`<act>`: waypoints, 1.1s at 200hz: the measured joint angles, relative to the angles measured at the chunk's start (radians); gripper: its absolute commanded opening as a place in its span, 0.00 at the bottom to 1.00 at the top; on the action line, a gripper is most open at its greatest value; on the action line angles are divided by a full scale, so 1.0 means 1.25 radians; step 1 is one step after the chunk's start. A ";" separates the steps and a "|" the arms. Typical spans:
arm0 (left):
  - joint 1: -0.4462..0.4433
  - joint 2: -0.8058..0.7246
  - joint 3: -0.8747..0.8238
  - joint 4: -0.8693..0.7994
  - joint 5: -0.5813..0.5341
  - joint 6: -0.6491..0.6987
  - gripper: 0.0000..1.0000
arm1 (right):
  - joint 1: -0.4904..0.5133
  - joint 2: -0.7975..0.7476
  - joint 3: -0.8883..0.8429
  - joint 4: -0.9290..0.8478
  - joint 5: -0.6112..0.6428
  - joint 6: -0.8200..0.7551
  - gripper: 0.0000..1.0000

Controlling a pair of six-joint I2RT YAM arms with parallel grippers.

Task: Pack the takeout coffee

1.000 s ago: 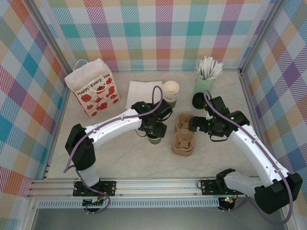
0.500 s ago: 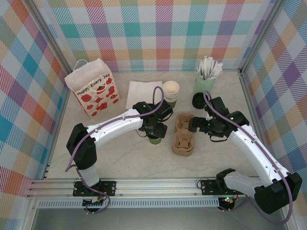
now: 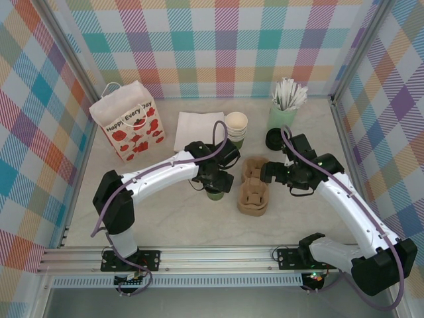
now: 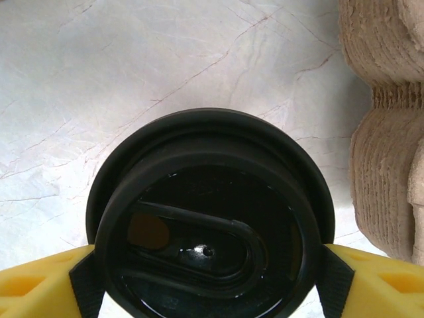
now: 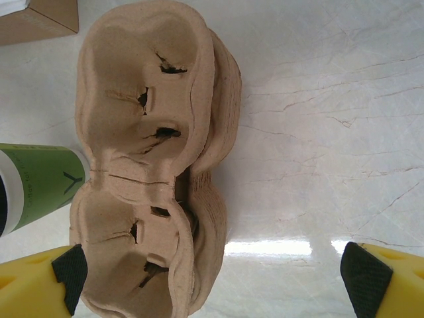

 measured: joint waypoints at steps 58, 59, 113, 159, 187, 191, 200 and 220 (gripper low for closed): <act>0.000 0.004 0.002 0.009 -0.001 0.000 0.92 | 0.000 0.000 0.000 0.000 0.000 0.000 1.00; 0.000 0.004 0.002 0.009 -0.001 0.000 0.93 | 0.000 0.000 0.000 0.000 0.000 0.000 1.00; 0.000 -0.002 0.003 0.009 -0.019 -0.006 1.00 | 0.000 0.002 0.007 -0.002 -0.013 -0.004 1.00; 0.002 -0.070 0.002 0.013 -0.020 -0.009 1.00 | 0.000 0.032 0.066 -0.004 -0.099 -0.039 0.80; 0.026 -0.170 -0.059 0.064 0.013 -0.030 0.95 | 0.002 0.082 0.112 -0.003 -0.178 -0.046 0.71; 0.031 -0.186 -0.073 0.073 0.021 -0.031 0.94 | 0.004 0.090 0.119 -0.003 -0.188 -0.043 0.71; 0.047 -0.220 -0.107 0.092 0.038 -0.046 0.93 | 0.013 0.112 0.133 -0.003 -0.208 -0.043 0.70; 0.089 -0.279 -0.189 0.131 0.081 -0.074 0.90 | 0.045 0.159 0.162 -0.002 -0.239 -0.042 0.69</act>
